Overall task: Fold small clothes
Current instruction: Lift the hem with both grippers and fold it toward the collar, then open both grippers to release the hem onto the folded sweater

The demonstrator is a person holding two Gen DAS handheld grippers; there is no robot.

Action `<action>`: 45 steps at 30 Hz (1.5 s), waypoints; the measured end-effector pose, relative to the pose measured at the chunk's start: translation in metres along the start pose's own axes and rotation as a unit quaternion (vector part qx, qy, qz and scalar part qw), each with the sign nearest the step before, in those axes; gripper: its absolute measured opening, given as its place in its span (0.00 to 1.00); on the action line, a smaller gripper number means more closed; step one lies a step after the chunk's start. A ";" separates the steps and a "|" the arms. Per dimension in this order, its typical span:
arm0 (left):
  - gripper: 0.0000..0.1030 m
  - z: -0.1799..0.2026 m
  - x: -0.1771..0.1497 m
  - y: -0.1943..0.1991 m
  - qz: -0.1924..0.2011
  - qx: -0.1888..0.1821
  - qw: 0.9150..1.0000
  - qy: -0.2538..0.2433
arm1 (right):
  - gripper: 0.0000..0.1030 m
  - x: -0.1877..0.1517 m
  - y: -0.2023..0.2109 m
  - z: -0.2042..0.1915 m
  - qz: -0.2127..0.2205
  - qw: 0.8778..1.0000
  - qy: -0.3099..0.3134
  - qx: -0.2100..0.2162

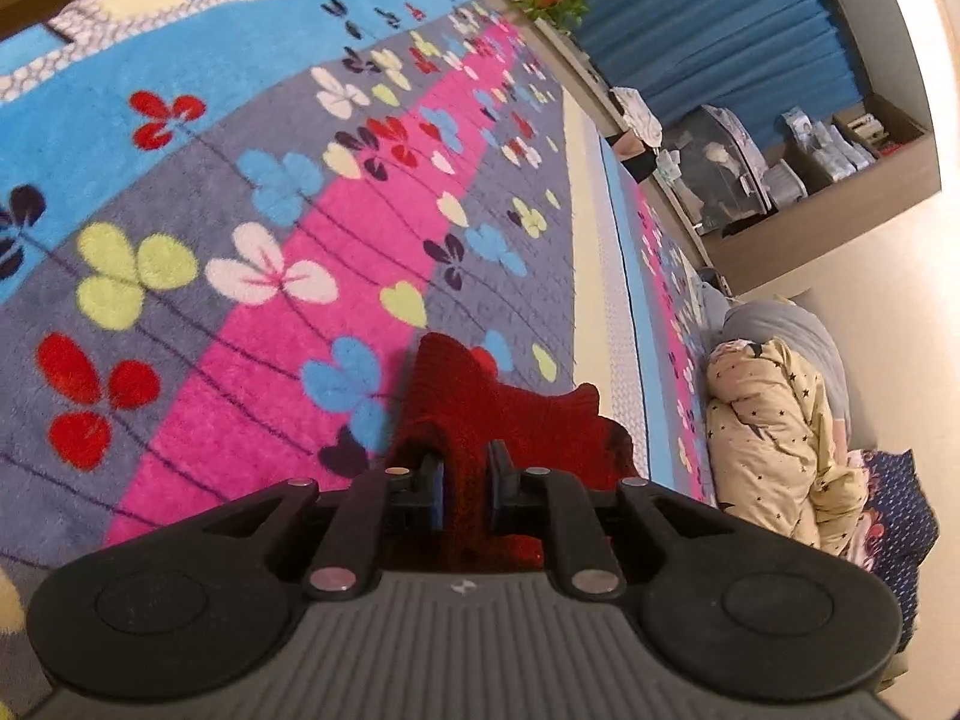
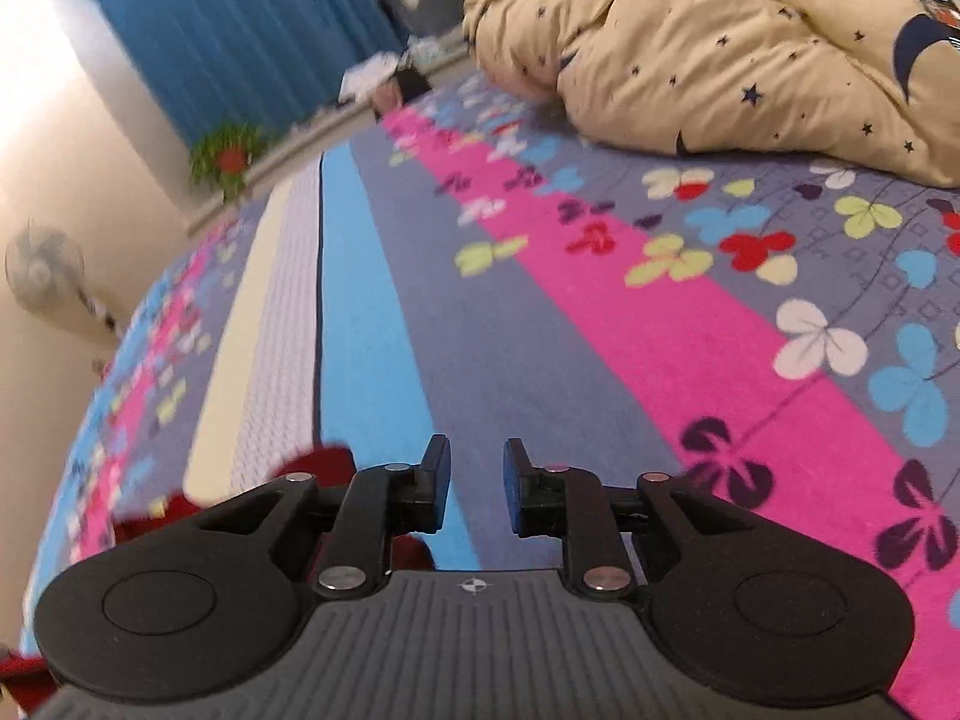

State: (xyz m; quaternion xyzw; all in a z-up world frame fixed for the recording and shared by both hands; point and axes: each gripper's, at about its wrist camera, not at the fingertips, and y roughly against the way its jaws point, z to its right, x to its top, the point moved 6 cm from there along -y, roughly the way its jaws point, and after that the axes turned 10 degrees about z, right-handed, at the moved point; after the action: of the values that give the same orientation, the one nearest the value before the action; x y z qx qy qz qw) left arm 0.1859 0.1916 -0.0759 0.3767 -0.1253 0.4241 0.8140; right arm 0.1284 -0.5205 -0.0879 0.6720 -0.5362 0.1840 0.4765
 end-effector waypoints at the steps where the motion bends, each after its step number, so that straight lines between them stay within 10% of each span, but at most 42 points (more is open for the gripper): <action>1: 0.15 -0.002 0.002 0.002 0.002 -0.002 1.000 0.005 | 0.24 -0.003 0.000 0.000 -0.008 1.000 0.007 0.006; 8: 0.36 -0.016 0.030 0.050 0.089 0.009 0.996 -0.016 | 0.48 -0.018 0.008 0.000 -0.062 0.996 0.037 0.057; 12: 0.52 -0.013 0.010 0.042 0.027 0.040 0.995 -0.091 | 0.51 -0.037 0.006 -0.012 -0.109 0.987 0.091 0.077; 18: 0.68 0.008 -0.031 0.010 -0.033 0.064 0.971 -0.228 | 0.52 -0.056 -0.003 -0.029 -0.144 0.976 0.139 0.089; 23: 0.69 0.021 -0.040 -0.026 -0.045 0.080 0.958 -0.272 | 0.53 -0.061 -0.013 -0.046 -0.137 0.975 0.155 0.080; 45: 0.48 0.025 -0.021 -0.058 -0.010 0.077 0.968 -0.237 | 0.53 -0.048 -0.046 -0.047 -0.108 0.993 0.025 0.038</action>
State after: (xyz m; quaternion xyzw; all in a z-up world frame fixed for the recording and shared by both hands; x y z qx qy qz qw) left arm 0.2219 0.1404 -0.0991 0.5293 -0.2780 0.3232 0.7336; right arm 0.1651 -0.4560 -0.1225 0.7388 -0.4409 0.1687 0.4810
